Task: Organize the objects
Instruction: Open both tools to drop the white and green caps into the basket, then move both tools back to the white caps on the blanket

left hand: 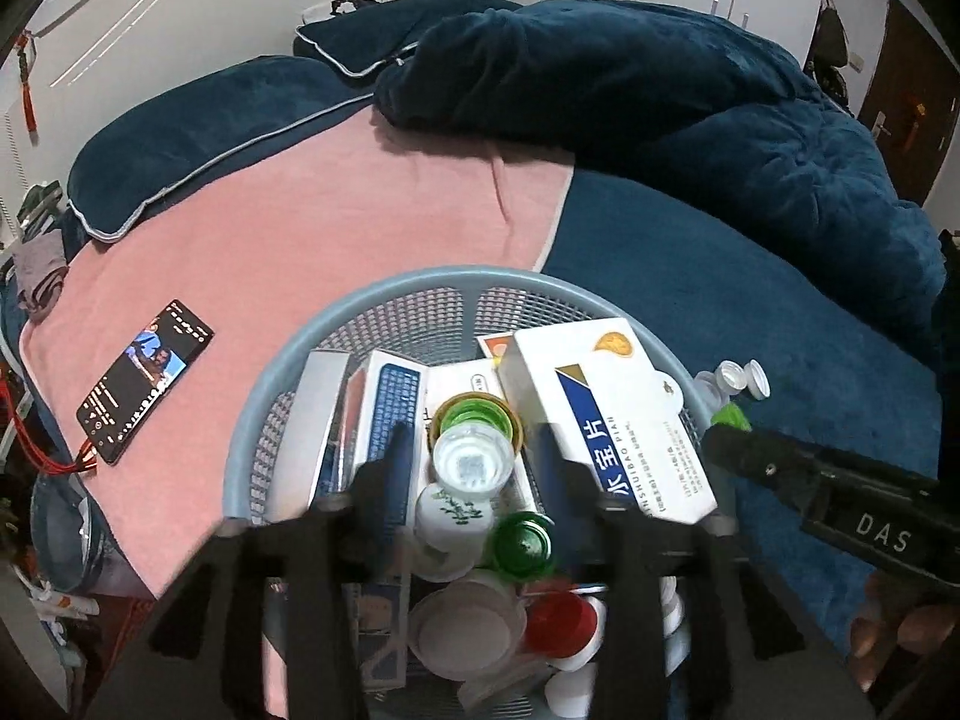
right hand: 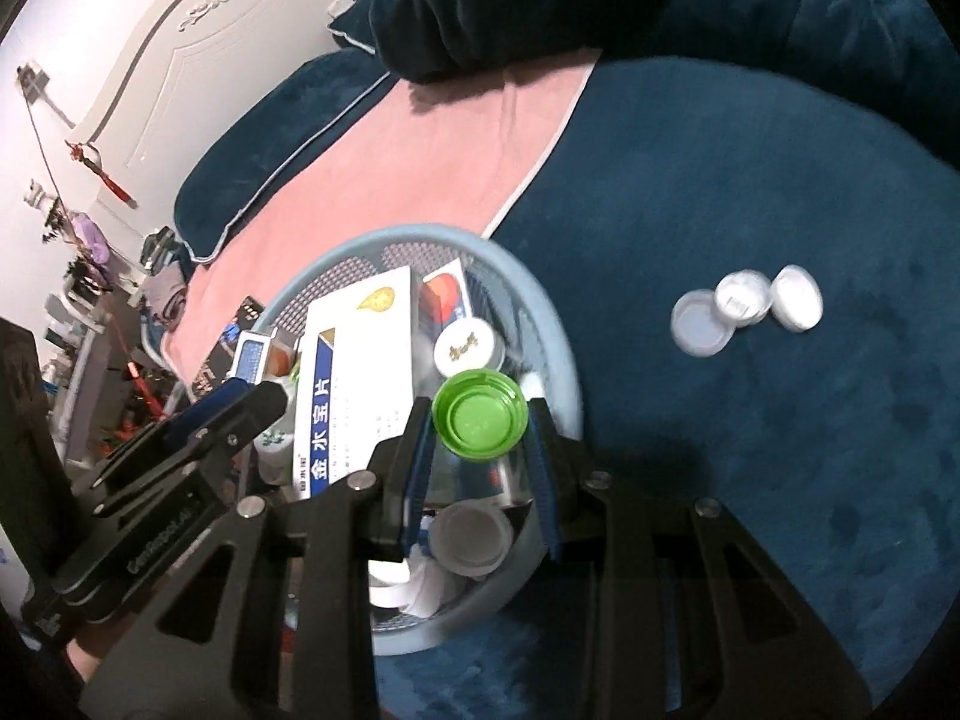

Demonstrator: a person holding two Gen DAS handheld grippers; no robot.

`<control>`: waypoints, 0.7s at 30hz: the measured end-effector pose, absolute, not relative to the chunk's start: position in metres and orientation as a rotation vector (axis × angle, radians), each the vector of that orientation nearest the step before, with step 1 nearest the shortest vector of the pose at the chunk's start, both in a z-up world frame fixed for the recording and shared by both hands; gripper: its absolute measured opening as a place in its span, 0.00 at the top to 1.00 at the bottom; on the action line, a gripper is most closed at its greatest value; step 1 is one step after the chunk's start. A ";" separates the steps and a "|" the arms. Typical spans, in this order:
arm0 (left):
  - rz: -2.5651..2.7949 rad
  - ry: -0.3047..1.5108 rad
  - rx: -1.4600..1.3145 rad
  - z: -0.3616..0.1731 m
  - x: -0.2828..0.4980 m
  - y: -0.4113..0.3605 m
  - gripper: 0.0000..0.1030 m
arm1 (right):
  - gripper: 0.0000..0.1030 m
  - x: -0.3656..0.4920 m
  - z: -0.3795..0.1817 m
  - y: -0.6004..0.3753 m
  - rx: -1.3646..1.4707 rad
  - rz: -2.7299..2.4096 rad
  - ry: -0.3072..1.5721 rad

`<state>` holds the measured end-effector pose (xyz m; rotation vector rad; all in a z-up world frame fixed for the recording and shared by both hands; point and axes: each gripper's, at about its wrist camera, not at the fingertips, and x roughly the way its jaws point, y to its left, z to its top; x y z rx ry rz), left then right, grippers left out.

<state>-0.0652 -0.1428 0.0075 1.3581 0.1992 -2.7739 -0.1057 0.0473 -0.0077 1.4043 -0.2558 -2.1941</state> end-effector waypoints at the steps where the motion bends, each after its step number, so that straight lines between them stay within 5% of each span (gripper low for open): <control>1: -2.776 0.200 1.349 0.009 -0.065 -0.144 0.37 | 0.67 -0.106 -0.009 0.047 1.418 -2.188 -0.260; 2: -2.776 0.197 1.340 0.010 -0.065 -0.145 0.26 | 0.55 -0.106 -0.010 0.048 1.424 -2.198 -0.253; 3: -2.773 0.186 1.323 0.012 -0.064 -0.145 0.20 | 0.32 -0.106 -0.009 0.049 1.423 -2.214 -0.250; 5: -2.759 0.157 1.303 0.014 -0.064 -0.144 0.14 | 0.03 -0.104 -0.007 0.052 1.407 -2.236 -0.262; 9: -2.724 0.116 1.273 0.015 -0.065 -0.144 0.03 | 0.00 -0.102 0.003 0.055 1.364 -2.299 -0.221; 21: -2.740 0.085 1.240 0.021 -0.063 -0.135 0.02 | 0.00 -0.097 0.010 0.062 1.332 -2.337 -0.188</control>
